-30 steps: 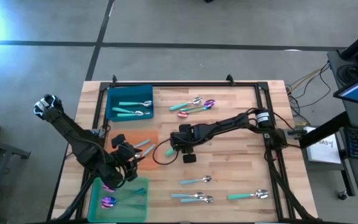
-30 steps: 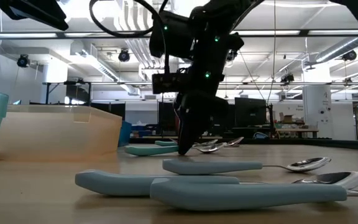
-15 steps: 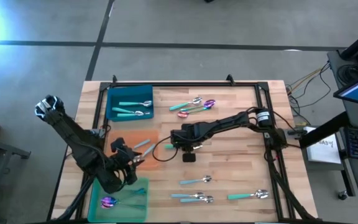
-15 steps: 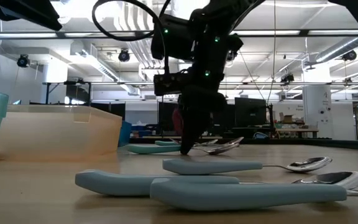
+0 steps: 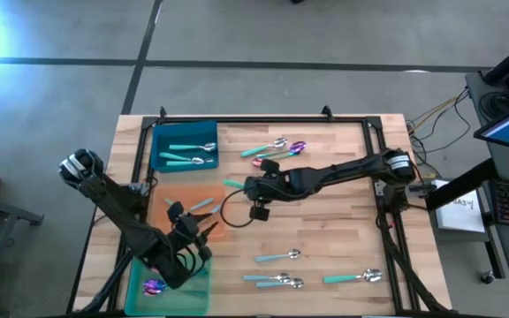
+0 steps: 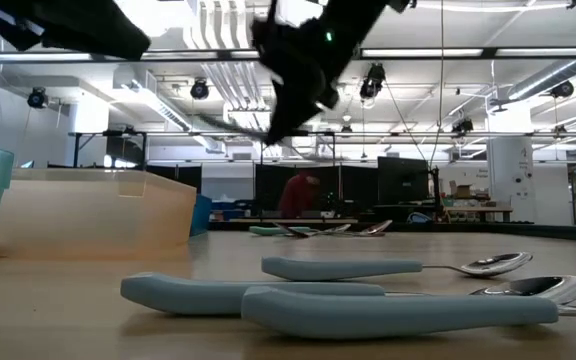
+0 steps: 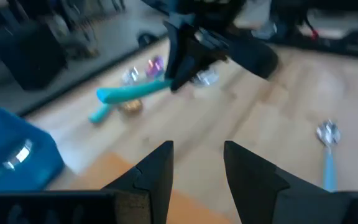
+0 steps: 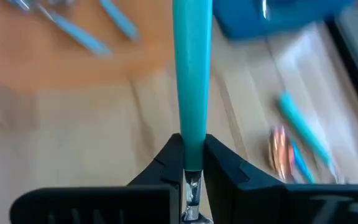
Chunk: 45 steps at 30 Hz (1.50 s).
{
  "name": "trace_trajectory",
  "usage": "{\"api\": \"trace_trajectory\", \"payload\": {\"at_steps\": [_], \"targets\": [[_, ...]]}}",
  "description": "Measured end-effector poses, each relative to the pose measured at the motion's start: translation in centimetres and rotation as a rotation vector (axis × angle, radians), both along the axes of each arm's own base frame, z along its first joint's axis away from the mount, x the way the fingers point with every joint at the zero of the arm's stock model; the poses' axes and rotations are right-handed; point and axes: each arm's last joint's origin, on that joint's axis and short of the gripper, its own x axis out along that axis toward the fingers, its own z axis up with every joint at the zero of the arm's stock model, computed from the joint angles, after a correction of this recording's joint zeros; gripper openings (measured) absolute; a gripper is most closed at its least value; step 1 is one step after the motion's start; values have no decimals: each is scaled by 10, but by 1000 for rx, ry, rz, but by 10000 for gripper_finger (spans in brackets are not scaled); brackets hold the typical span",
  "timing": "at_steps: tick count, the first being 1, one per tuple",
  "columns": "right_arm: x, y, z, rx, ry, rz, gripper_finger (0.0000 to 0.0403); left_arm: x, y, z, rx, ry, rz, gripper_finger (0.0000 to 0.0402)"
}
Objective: Sort silverware by color (type)
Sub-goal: Put the green spoon into the blue bin
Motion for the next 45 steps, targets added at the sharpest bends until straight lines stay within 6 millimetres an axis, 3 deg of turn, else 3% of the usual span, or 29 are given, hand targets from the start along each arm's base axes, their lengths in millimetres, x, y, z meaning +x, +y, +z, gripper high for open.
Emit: {"api": "trace_trajectory", "payload": {"at_steps": [8,15,25,45], "targets": [[18,25,28,-144,-294,116,26,-5,9,13,122,-301,129,126],[26,42,45,-232,-473,180,26,-8,12,13,121,-353,146,126],[24,63,48,-242,-505,259,26,-9,16,14,119,-363,158,126],[27,57,47,-252,-509,246,26,-5,18,18,90,-393,183,126]]}}
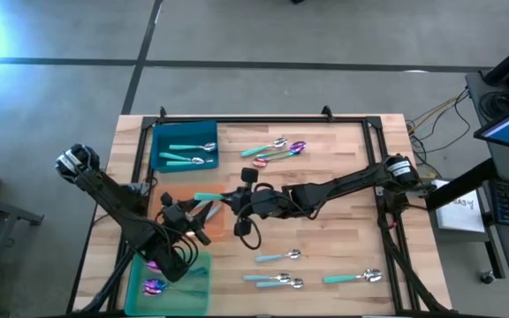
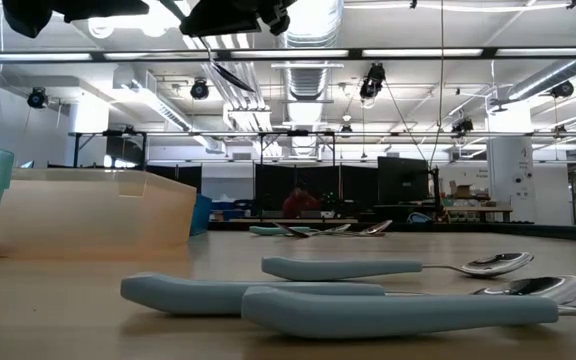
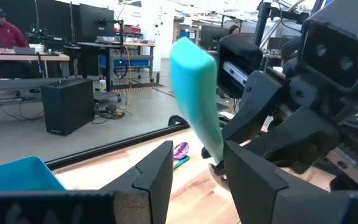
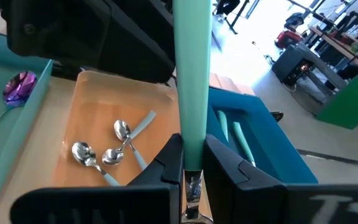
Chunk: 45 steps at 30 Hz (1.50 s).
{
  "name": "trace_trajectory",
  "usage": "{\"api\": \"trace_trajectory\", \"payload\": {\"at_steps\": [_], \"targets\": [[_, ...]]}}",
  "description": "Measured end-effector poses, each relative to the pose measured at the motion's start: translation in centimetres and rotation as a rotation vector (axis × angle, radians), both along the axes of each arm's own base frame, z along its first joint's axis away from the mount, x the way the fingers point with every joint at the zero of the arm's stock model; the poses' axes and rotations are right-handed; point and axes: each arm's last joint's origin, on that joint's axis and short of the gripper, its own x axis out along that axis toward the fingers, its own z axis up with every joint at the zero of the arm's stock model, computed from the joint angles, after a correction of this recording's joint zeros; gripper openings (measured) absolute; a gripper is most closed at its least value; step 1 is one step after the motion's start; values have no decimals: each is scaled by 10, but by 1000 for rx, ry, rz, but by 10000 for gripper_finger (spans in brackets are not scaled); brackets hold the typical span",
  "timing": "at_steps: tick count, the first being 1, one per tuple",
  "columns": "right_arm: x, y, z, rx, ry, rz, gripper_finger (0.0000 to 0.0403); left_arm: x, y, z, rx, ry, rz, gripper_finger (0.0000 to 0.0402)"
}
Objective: Sort silverware by color (type)
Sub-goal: Put the green spoon into the blue bin
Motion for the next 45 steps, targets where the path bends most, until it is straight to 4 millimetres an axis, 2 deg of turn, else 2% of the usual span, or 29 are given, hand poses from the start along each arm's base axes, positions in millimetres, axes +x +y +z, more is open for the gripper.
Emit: {"api": "trace_trajectory", "payload": {"at_steps": [15,23,27,31,42,45], "targets": [[1,0,0,55,-10,45,26,6,5,5,20,21,31,122],[1,3,0,64,-7,87,26,7,5,5,22,27,30,51],[1,3,0,64,-7,89,26,7,5,5,24,31,30,38],[1,3,0,63,-7,87,26,7,5,5,28,34,31,53],[1,4,-1,48,0,105,26,7,7,5,34,37,39,134],[1,5,-1,49,2,109,26,8,8,6,37,40,46,143]]}}
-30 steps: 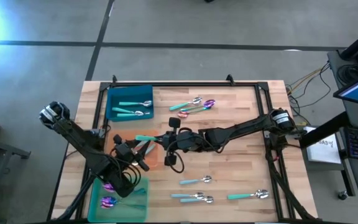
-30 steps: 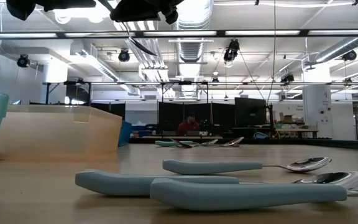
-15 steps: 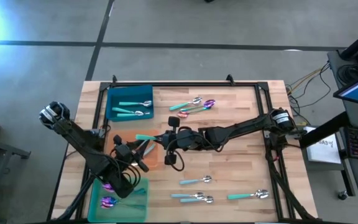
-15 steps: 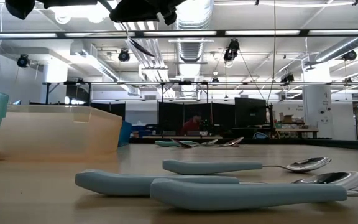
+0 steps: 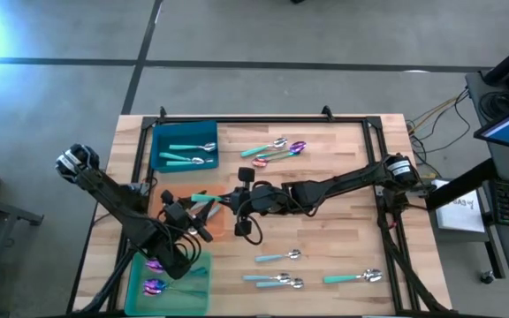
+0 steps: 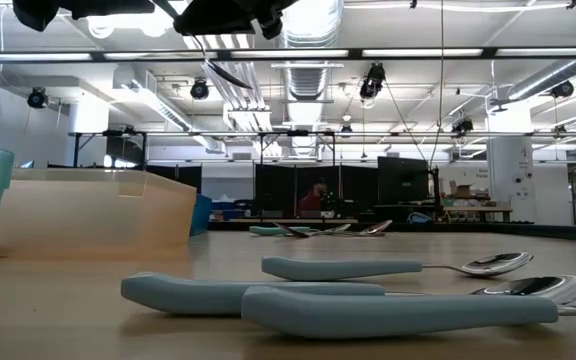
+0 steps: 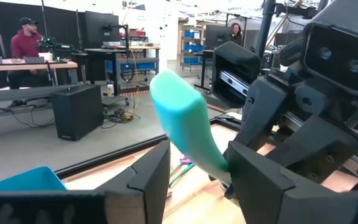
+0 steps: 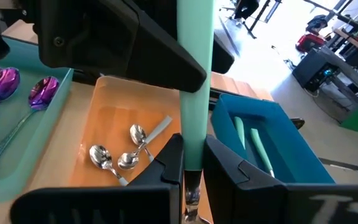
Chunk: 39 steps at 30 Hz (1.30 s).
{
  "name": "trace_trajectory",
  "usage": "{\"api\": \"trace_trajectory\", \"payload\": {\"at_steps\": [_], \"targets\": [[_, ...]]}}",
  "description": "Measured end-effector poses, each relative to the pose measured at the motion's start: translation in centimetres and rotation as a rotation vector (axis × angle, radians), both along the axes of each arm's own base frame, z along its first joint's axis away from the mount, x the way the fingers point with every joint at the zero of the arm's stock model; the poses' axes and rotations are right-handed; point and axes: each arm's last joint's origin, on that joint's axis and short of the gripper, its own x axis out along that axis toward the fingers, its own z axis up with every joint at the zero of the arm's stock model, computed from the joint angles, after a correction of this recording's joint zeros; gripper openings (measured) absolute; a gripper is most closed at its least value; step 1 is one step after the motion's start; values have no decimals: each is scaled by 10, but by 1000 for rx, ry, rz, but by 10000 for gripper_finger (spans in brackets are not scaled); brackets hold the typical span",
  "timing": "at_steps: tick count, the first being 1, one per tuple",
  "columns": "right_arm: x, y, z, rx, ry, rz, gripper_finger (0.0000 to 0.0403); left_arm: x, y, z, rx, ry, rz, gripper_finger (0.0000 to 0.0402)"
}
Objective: Sort silverware by color (type)
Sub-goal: Put the green spoon into the blue bin
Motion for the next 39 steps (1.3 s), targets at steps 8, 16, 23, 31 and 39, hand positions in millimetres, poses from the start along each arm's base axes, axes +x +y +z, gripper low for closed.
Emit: {"api": "trace_trajectory", "payload": {"at_steps": [8,16,23,31,39], "targets": [[1,0,1,-24,-10,9,26,1,0,1,-8,-5,0,58],[1,-1,2,-29,-22,9,22,0,0,2,16,32,-3,27],[-1,-2,3,-51,-10,-41,77,-6,7,5,134,120,16,26],[-6,-12,11,-70,21,-107,177,-16,43,21,203,276,89,26],[-23,-47,10,35,221,-296,175,-29,120,21,110,649,331,26]]}}
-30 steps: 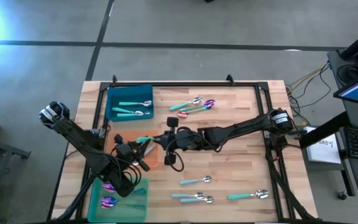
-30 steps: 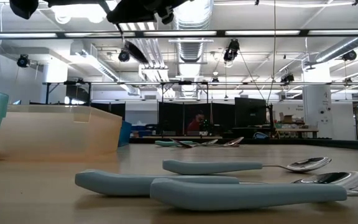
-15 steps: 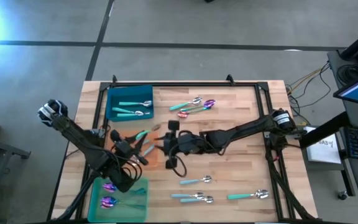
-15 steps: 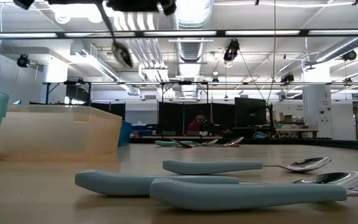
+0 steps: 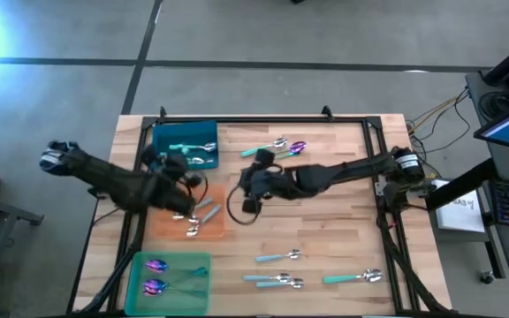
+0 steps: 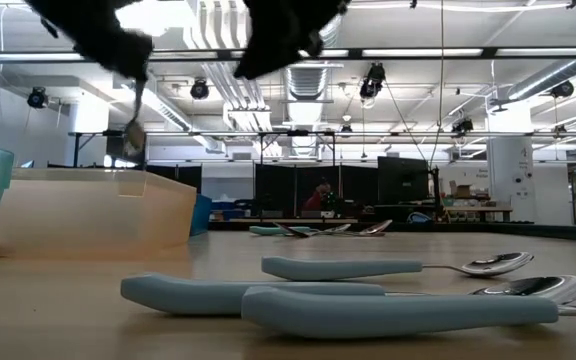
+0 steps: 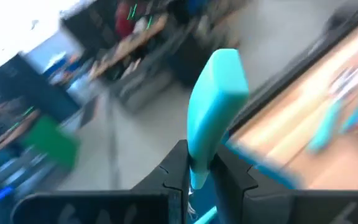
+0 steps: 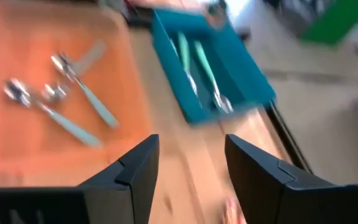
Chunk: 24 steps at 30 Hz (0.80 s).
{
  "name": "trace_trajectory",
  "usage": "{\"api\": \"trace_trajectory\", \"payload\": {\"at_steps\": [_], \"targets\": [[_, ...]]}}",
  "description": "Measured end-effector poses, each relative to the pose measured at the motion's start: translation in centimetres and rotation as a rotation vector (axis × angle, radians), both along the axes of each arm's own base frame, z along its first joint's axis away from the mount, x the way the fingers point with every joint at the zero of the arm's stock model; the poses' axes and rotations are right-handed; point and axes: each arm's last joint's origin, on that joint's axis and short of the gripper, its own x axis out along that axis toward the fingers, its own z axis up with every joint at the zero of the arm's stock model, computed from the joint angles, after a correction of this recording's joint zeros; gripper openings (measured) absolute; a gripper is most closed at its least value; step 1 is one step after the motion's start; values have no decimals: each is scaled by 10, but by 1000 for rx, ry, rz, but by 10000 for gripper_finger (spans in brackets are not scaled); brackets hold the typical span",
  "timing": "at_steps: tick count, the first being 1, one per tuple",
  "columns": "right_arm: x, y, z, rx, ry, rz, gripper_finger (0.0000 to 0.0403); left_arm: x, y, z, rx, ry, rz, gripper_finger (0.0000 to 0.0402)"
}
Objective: Sort silverware by color (type)
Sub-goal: Put the green spoon into the blue bin
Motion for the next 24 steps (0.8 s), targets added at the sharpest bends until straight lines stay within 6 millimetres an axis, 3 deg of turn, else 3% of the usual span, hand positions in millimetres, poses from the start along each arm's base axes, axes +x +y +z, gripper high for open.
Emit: {"api": "trace_trajectory", "payload": {"at_steps": [4,9,14,20,24], "targets": [[-15,-19,-5,66,132,-106,163,-3,34,-7,-83,185,143,26],[-35,-45,-18,122,334,-255,153,4,70,-16,-222,237,241,26],[-56,-60,-25,150,523,-364,147,17,99,-30,-467,284,121,26],[-73,-65,-29,150,685,-417,147,21,125,-45,-508,465,123,39],[-78,-60,-31,266,761,-376,147,25,133,-58,-637,559,31,51]]}}
